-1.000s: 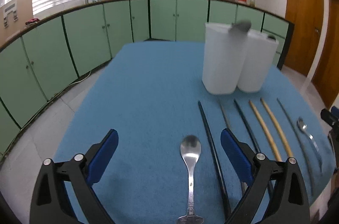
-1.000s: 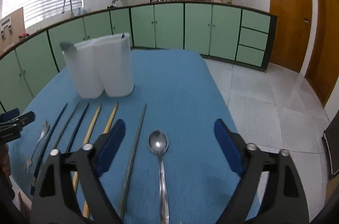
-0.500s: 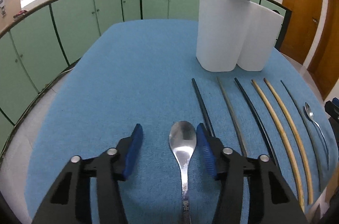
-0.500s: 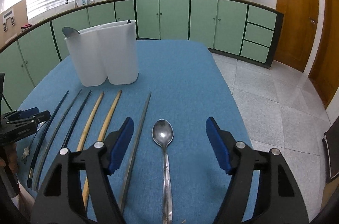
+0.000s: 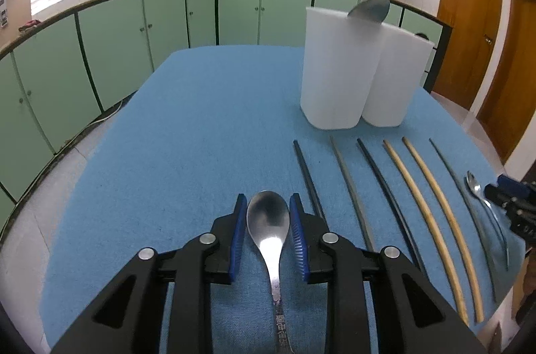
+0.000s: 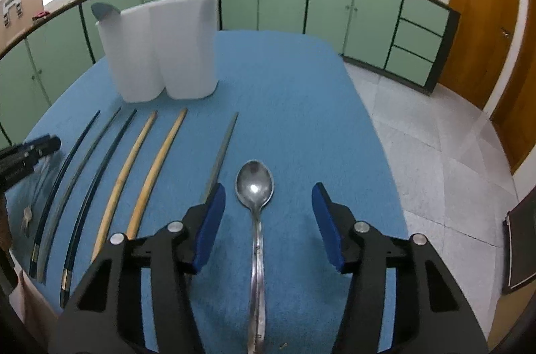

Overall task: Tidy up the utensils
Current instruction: 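Grasp the silver fork-spoon with the left tool while the right tool grasps the small silver spoon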

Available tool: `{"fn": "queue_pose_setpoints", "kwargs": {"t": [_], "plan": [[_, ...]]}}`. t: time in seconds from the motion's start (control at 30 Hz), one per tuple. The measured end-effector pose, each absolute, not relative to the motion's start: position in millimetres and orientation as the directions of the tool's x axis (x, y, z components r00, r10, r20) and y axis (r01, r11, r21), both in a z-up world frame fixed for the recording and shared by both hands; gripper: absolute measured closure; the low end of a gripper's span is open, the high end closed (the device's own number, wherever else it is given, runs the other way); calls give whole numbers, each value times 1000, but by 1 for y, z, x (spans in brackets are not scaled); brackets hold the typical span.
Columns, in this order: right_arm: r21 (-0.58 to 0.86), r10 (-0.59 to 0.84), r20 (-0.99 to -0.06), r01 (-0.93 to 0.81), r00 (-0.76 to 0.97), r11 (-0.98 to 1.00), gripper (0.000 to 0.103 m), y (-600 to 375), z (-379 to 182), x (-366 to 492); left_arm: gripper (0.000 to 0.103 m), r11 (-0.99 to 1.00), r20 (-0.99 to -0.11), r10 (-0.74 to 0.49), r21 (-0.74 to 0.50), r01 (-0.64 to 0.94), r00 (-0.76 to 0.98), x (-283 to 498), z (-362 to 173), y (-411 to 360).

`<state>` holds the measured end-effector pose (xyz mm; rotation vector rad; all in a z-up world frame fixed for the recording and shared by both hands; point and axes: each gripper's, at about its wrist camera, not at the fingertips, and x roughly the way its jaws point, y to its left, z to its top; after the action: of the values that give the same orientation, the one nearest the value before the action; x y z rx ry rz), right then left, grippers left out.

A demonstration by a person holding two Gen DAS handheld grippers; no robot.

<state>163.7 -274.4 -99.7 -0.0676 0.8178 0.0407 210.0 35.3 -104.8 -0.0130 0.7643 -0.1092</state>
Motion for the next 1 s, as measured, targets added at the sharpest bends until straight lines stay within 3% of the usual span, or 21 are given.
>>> {"fn": "queue_pose_setpoints", "kwargs": {"t": [0.37,0.63,0.8,1.0], "plan": [[-32,30,-793,-90,608,995,63,-274,-113,196,77,993,-682,-111,-49,105,723,213,-102,33],[-50,22,-811,-106,585,993,64,-271,-114,203,77,993,-701,-110,-47,107,704,224,-110,31],[-54,26,-813,-119,582,991,75,-267,-114,202,77,993,-723,-108,-43,111,683,231,-119,29],[-51,26,-804,-112,595,992,76,-268,-111,198,77,990,-714,-135,-73,119,687,229,-117,34]]}}
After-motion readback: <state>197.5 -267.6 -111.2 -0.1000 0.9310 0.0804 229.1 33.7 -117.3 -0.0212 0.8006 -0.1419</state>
